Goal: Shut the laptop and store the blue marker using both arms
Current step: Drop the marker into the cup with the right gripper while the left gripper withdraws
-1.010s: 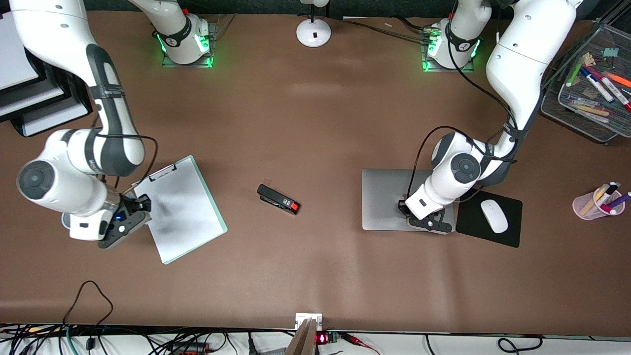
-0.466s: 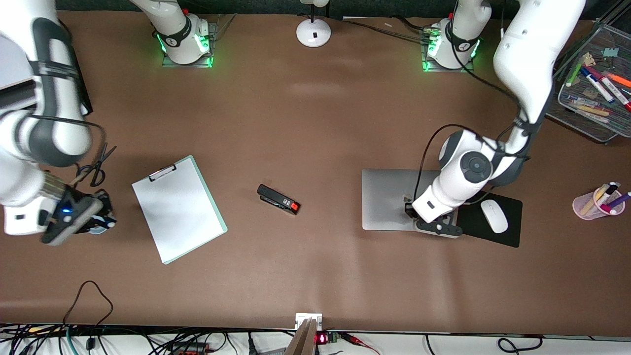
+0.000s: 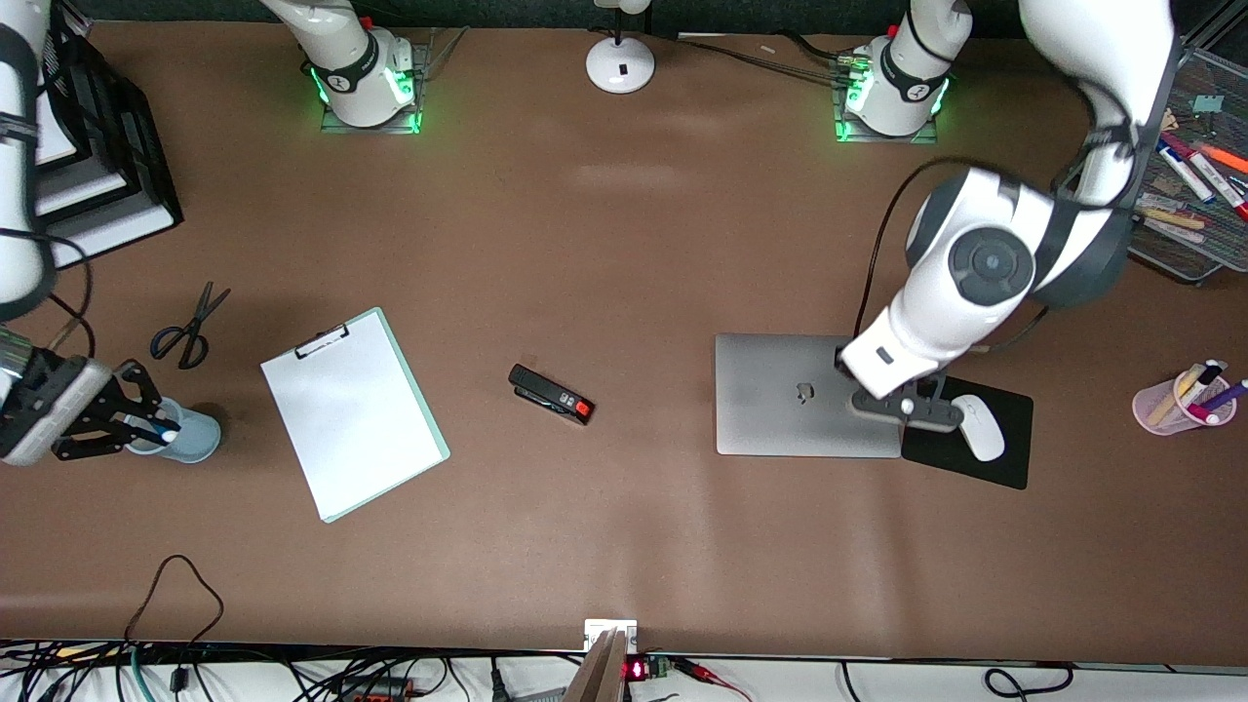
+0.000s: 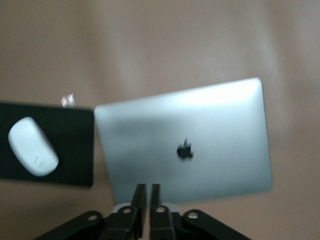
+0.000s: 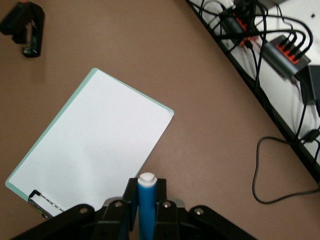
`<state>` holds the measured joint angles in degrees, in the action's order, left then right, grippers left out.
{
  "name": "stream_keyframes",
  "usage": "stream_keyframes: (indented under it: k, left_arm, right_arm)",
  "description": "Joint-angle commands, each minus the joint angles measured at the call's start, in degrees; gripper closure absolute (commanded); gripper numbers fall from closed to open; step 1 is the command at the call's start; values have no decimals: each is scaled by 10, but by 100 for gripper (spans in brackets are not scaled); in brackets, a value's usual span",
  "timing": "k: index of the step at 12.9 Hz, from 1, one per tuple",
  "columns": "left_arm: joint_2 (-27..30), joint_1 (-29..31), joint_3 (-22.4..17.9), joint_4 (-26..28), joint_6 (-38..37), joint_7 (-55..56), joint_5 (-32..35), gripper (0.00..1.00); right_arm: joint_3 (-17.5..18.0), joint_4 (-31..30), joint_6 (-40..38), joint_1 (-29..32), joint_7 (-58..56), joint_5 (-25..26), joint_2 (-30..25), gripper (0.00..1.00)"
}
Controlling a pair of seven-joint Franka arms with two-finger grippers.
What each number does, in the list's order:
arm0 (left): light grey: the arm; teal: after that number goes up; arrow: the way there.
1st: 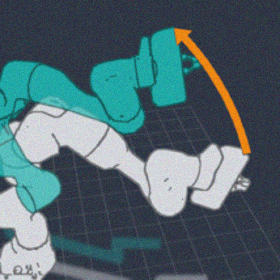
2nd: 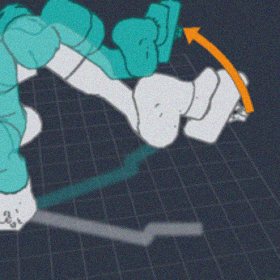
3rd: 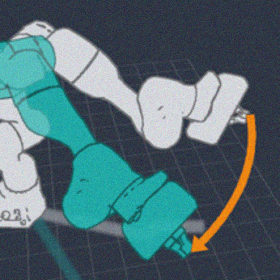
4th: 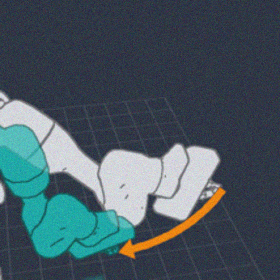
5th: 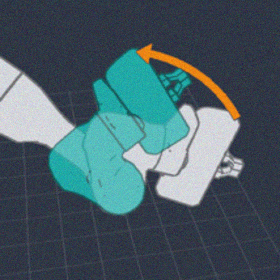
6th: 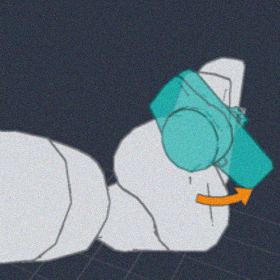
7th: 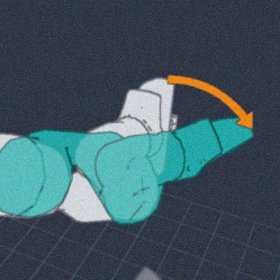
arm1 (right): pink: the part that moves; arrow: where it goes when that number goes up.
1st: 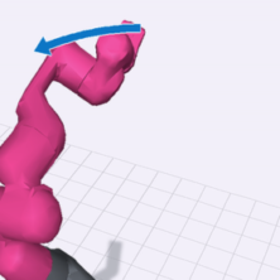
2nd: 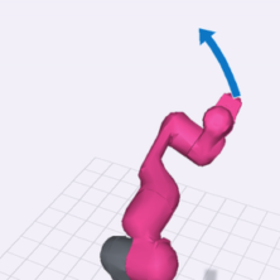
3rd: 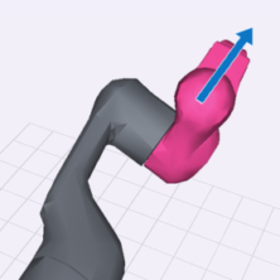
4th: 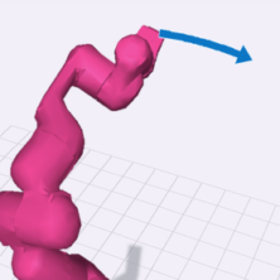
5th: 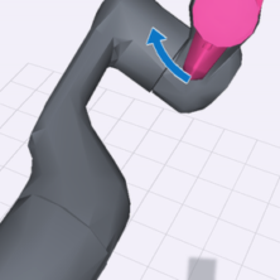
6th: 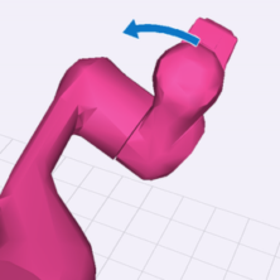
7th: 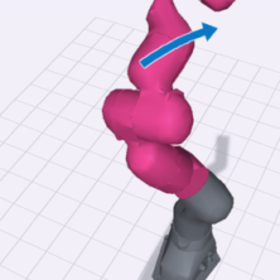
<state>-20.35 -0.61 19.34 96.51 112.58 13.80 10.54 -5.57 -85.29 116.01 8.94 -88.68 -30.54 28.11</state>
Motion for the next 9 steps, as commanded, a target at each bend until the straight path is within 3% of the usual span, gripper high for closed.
stream_keyframes:
  k: [1,3,6,9]
  left_arm:
    - [55,4,7,6,-60,-7,-6,0]
    - [72,4,3,-40,-113,-7,-46,0]
    - [59,10,-2,-159,-231,-11,-41,0]
    - [39,8,5,-207,-261,-30,-44,0]
  right_arm:
    - [7,7,-45,46,-101,-74,1,100]
    - [7,7,-76,76,-159,-133,9,100]
    - [7,6,-98,102,-263,-200,30,100]
    - [6,7,-140,122,-341,-243,67,100]
